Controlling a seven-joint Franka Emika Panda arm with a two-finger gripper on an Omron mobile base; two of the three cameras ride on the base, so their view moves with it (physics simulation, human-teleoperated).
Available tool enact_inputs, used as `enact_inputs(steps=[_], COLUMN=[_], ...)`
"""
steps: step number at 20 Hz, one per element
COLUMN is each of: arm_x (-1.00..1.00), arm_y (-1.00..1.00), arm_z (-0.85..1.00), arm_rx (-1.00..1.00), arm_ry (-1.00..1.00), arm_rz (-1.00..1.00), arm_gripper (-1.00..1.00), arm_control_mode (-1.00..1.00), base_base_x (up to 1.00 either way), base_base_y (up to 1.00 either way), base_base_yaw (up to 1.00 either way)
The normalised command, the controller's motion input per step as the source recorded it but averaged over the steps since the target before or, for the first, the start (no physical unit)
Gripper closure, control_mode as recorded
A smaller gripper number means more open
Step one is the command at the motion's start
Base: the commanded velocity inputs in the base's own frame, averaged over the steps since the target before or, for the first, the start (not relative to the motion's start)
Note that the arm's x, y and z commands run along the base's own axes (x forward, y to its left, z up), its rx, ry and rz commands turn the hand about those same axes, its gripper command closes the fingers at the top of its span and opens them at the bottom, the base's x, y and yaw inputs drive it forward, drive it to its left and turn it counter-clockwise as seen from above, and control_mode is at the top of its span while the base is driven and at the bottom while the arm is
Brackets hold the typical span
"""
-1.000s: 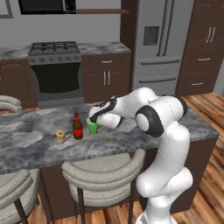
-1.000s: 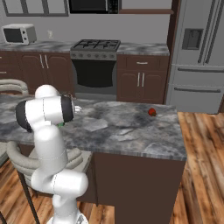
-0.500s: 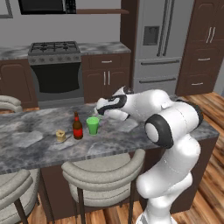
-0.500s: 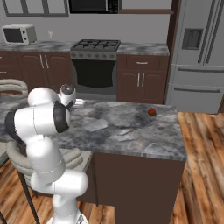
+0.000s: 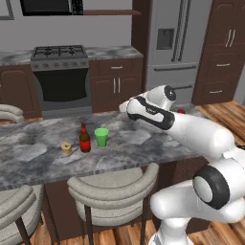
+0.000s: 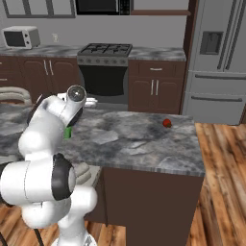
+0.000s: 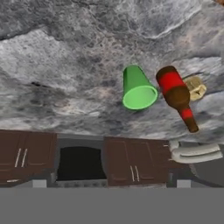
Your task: Open the cabinet directly in front. Then move the beer and the cup to the dining counter with the candle on it.
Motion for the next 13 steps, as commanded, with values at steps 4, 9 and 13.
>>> enact_inputs(steps=[4,9,13], arm_x=[-0.89,-0.91,-0.86], arm_y=[-0.67,-0.6,-0.55], arm_z=[0.72,0.37,0.3], arm_rx=[0.02,0.03,0.03], arm_ry=[-0.31,-0.3,-0.29], arm_rz=[0.16,0.21,0.2], arm_gripper=[-1.0,-1.0,-1.0], arm_control_mode=[-1.0,-1.0,-1.0], base_base_x=[0.0,0.0,0.0], base_base_y=[0.0,0.0,0.0], base_base_yaw=[0.0,0.0,0.0])
